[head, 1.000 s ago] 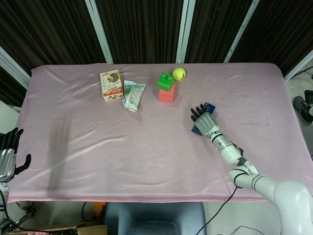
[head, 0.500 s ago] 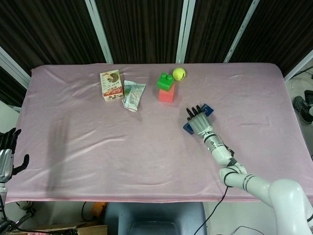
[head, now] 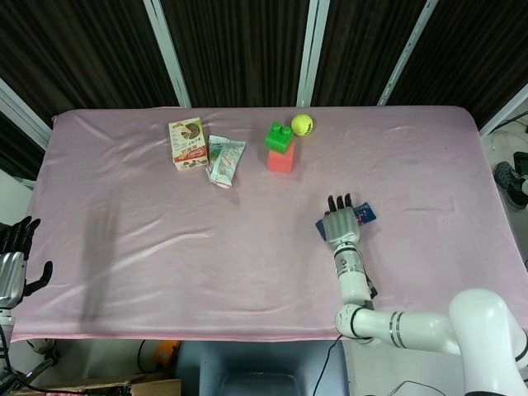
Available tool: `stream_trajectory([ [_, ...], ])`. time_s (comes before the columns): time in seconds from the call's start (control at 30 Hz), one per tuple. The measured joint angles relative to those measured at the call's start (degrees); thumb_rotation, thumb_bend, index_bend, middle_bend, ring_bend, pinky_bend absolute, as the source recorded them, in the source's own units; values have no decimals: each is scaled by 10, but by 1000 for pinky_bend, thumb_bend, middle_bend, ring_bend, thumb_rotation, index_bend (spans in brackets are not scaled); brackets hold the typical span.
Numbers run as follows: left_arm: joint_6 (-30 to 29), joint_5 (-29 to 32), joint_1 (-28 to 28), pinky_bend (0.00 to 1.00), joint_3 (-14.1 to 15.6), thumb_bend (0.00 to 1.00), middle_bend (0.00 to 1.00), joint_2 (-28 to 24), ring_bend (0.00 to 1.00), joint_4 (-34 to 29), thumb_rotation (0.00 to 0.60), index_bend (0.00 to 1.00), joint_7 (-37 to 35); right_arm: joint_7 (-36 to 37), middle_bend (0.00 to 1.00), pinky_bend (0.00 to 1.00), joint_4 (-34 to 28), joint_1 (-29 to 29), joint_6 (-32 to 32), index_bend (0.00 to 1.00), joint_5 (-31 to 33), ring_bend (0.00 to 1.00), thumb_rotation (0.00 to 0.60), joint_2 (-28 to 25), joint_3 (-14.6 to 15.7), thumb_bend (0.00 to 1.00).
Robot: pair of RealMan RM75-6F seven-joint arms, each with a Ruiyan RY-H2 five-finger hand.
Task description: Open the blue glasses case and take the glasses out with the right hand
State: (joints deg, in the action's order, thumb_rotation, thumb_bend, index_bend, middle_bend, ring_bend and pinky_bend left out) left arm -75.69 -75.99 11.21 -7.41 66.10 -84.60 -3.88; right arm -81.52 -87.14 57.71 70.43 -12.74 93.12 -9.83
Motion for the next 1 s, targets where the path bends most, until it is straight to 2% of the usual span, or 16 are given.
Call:
stream_trajectory([
  [0.07,-1,-4,0,17,2,410,0,0,0,-1,600,0,-1,-24,41,0,-36,7,50,604,25,0,600,-3,-1,732],
  [0.17,-2,-12,1,17,5,410,0,-1,0,-3,600,0,-2,-39,37,0,-70,14,91,574,44,0,600,-7,-7,732],
  [0.3,1,-14,2,17,8,410,0,-3,0,-6,600,0,-1,-41,8,0,-73,19,95,393,61,0,600,-7,-18,729],
  [0.4,2,-10,2,17,8,410,0,-2,0,-6,600,0,2,-37,0,0,-61,21,85,271,64,0,600,-4,-22,642],
  [0.53,8,-5,4,17,9,410,0,1,0,-6,600,0,15,-32,0,0,-44,20,65,219,71,0,600,1,-22,494],
  [0.63,11,-3,7,17,10,410,0,4,0,-8,600,0,24,-26,0,0,-39,18,53,191,73,0,600,1,-20,439],
  [0.8,9,-4,7,17,11,409,0,4,0,-9,600,0,25,-7,0,0,-55,13,40,187,55,0,600,-15,-16,429],
  [1.0,4,-6,5,17,10,408,0,3,0,-10,600,0,18,57,0,0,-93,-14,19,245,-33,0,600,-64,6,429],
])
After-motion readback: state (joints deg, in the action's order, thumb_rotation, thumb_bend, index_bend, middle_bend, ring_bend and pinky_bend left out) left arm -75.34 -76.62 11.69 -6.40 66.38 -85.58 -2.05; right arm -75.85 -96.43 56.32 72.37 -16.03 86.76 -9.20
